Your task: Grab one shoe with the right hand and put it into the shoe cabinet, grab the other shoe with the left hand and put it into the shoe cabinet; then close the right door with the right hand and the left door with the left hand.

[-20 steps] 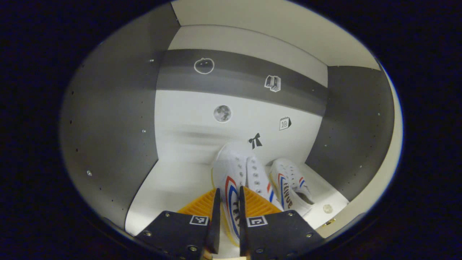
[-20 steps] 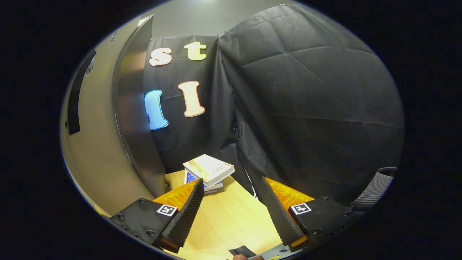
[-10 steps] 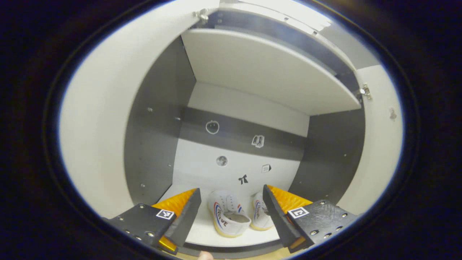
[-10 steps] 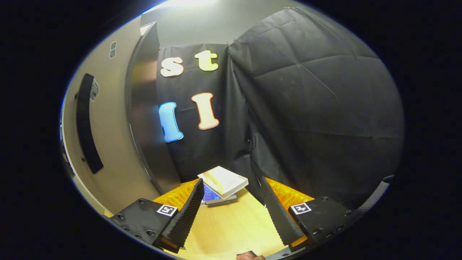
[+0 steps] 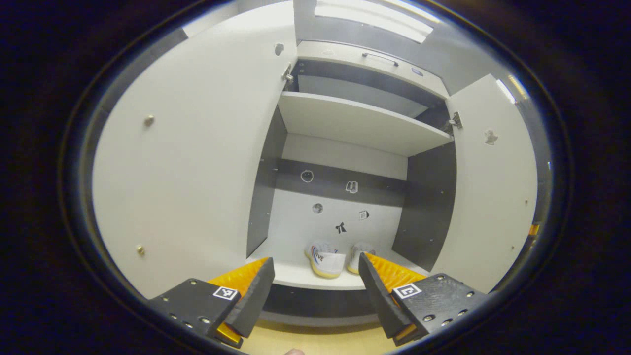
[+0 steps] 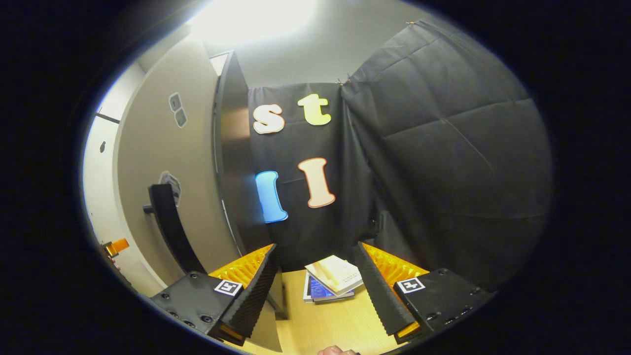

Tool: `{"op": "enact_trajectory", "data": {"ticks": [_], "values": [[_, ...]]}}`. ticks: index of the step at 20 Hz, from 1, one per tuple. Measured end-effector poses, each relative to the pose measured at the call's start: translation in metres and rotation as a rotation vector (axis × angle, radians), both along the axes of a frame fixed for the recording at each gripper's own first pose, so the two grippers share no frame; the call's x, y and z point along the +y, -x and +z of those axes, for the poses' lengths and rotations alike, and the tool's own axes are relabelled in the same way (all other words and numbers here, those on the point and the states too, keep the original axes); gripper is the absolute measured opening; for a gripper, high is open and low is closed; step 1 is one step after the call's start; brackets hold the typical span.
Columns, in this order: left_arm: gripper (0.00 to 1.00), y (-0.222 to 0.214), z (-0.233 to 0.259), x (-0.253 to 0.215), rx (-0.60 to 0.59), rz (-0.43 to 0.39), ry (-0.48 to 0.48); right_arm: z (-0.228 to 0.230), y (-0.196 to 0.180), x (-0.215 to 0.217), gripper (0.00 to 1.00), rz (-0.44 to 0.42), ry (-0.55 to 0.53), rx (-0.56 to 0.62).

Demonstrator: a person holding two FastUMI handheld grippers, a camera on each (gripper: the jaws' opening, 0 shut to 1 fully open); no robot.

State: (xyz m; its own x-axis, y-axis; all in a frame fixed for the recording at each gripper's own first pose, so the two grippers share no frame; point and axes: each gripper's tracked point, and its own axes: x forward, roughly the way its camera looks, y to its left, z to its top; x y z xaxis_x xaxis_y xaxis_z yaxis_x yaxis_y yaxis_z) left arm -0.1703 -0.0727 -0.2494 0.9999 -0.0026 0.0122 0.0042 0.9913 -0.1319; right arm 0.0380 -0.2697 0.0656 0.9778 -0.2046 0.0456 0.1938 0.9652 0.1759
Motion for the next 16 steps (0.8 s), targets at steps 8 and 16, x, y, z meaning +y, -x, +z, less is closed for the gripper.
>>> {"op": "enact_trajectory", "data": {"ticks": [8,16], "values": [[0.97,0.069,0.001,-0.003,-0.009,0.087,-0.168,0.020,-0.003,0.040,0.98,0.119,0.049,-0.038],[0.99,0.070,-0.033,-0.027,0.074,-0.011,-0.116,0.021,0.009,0.050,0.98,0.061,0.132,-0.035]]}}
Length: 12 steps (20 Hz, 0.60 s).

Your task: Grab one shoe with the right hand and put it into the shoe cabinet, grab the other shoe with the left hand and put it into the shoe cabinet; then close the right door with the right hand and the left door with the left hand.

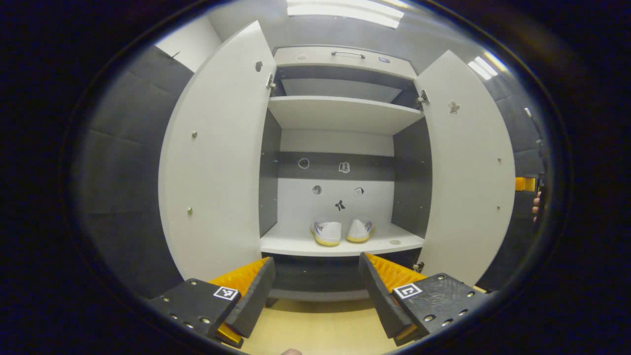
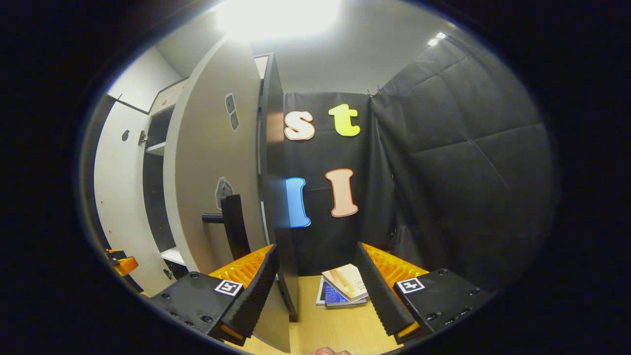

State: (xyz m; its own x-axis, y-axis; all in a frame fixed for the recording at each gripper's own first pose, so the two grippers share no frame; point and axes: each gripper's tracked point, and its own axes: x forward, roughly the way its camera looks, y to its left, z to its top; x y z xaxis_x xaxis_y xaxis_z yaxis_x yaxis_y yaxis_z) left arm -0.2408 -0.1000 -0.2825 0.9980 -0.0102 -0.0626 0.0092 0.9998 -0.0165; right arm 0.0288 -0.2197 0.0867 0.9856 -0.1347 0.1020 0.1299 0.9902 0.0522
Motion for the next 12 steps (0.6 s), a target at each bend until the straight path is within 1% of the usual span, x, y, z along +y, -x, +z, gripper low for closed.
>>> {"op": "enact_trajectory", "data": {"ticks": [1,4,5,6,9,10,12], "values": [[0.97,0.000,0.000,0.001,-0.002,-0.001,0.004,0.003,0.001,0.003,0.98,-0.001,0.013,-0.002],[0.99,0.000,-0.004,0.004,0.008,-0.002,0.025,0.005,0.002,0.008,0.96,-0.025,0.059,-0.006],[0.97,0.000,-0.006,0.005,0.016,-0.005,0.040,0.005,0.003,0.009,0.96,-0.033,0.058,-0.005],[0.97,0.002,-0.009,0.007,0.021,-0.005,0.055,0.004,0.003,0.012,0.96,-0.035,0.039,0.000],[0.99,0.006,-0.010,0.018,0.020,-0.001,0.083,0.000,0.003,0.028,0.96,-0.004,-0.039,0.008],[0.97,0.006,-0.011,0.023,0.025,-0.001,0.089,-0.001,0.002,0.034,0.96,0.012,-0.042,0.010],[0.99,0.009,-0.011,0.035,0.036,0.007,0.083,-0.002,0.000,0.042,0.96,0.012,-0.030,0.019]]}}
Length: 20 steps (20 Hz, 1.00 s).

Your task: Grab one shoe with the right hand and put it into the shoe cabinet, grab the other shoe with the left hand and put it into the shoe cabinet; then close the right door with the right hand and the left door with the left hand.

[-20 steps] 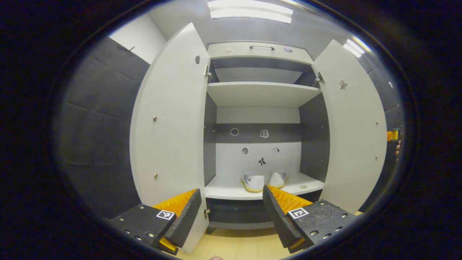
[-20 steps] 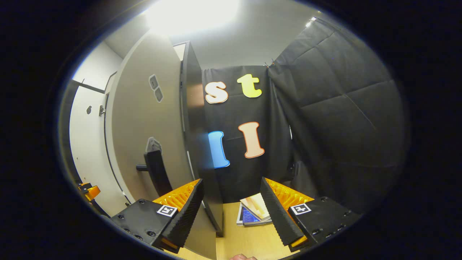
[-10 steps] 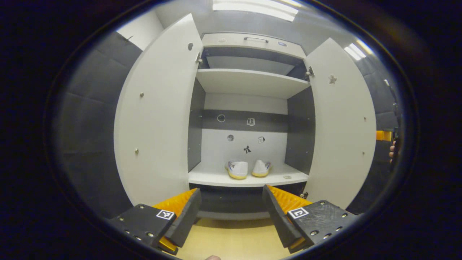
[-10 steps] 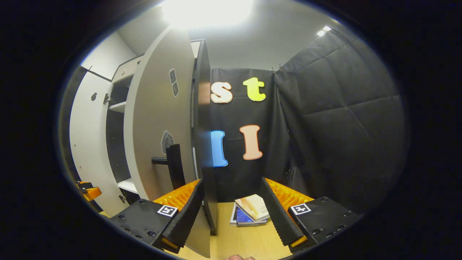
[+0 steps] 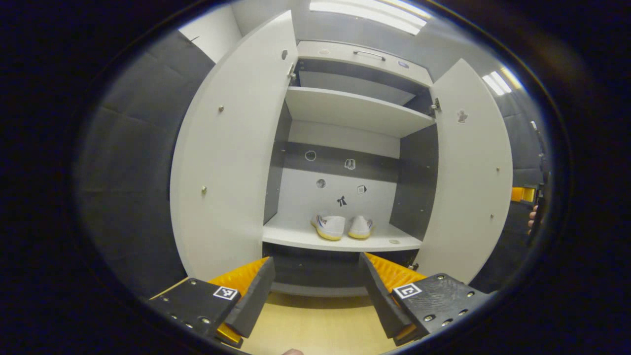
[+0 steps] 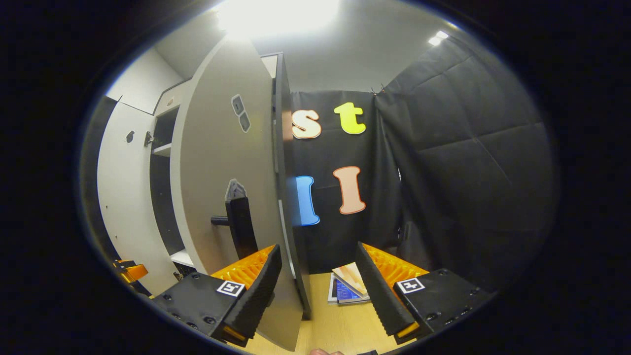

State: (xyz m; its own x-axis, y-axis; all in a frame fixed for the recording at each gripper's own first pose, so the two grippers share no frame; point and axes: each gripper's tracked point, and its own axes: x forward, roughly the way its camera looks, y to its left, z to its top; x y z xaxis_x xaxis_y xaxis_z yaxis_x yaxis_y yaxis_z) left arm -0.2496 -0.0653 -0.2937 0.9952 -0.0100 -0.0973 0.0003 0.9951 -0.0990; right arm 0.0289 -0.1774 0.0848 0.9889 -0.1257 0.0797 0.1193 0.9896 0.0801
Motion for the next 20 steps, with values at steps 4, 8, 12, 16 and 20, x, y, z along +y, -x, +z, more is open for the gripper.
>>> {"op": "enact_trajectory", "data": {"ticks": [4,8,12,16,20], "values": [[0.97,0.016,0.009,0.026,0.001,0.033,-0.009,-0.001,-0.004,0.031,0.96,0.035,-0.007,0.028],[0.99,0.039,0.012,0.052,0.009,0.084,-0.043,-0.003,-0.023,0.079,0.96,0.107,-0.066,0.046],[0.97,0.051,0.033,0.083,-0.021,0.130,-0.074,0.013,-0.052,0.129,0.96,0.206,-0.133,0.024],[0.98,0.070,0.042,0.122,-0.041,0.217,-0.097,0.016,-0.066,0.145,0.98,0.190,-0.040,0.023],[0.98,0.087,0.042,0.167,-0.036,0.286,-0.084,0.002,-0.061,0.147,0.98,0.195,-0.069,0.047]]}}
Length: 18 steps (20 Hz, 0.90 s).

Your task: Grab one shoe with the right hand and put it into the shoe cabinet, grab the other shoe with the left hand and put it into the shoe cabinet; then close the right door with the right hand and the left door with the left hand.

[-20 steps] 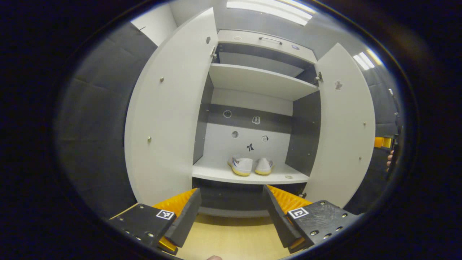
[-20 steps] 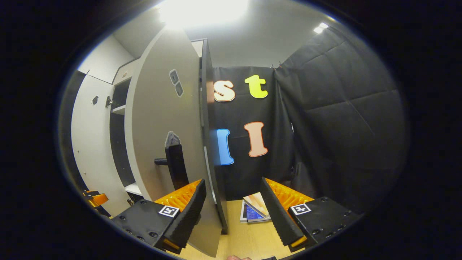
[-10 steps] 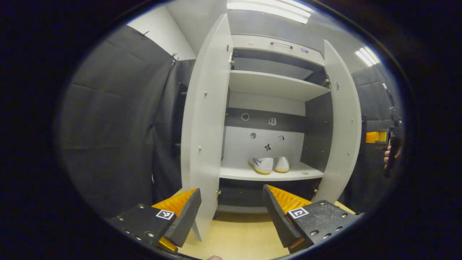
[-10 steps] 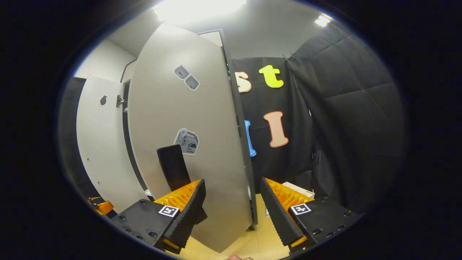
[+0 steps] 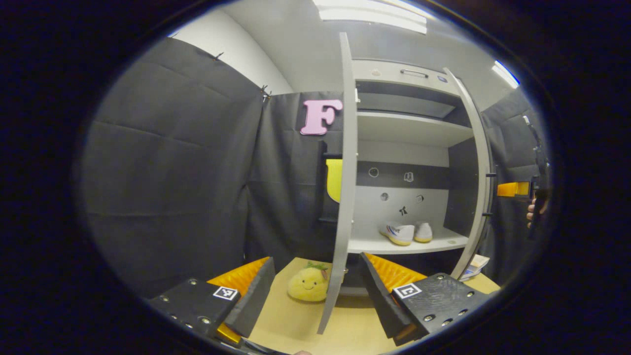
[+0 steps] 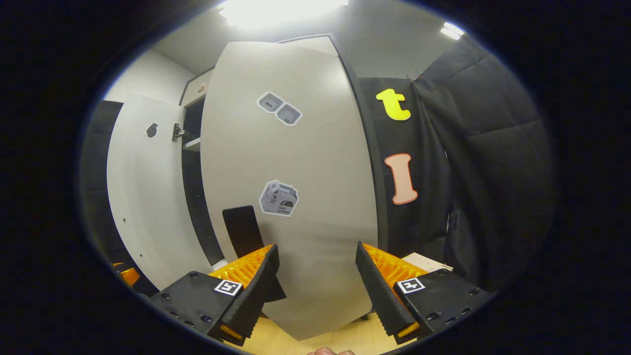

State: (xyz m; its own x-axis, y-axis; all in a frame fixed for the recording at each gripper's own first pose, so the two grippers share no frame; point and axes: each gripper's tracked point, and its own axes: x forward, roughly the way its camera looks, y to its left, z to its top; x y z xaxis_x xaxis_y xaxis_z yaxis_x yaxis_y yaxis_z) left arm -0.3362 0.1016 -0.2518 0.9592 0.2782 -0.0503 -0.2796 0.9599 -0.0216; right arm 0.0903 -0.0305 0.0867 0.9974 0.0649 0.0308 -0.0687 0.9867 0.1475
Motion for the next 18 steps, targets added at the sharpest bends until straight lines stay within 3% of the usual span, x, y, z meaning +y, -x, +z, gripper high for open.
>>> {"op": "enact_trajectory", "data": {"ticks": [7,11,14,18], "values": [[0.99,0.002,0.025,0.078,0.000,0.063,0.025,-0.017,0.012,-0.028,0.98,-0.084,0.053,0.032],[0.99,-0.032,0.056,0.089,-0.017,-0.032,0.050,-0.027,0.013,-0.026,0.98,-0.091,0.072,0.052],[0.99,-0.056,0.085,0.104,-0.072,-0.054,0.016,-0.042,0.015,-0.020,0.98,-0.081,0.114,0.093],[0.99,-0.084,0.095,0.087,-0.077,-0.207,0.010,-0.053,0.022,-0.016,0.98,-0.080,0.115,0.122]]}}
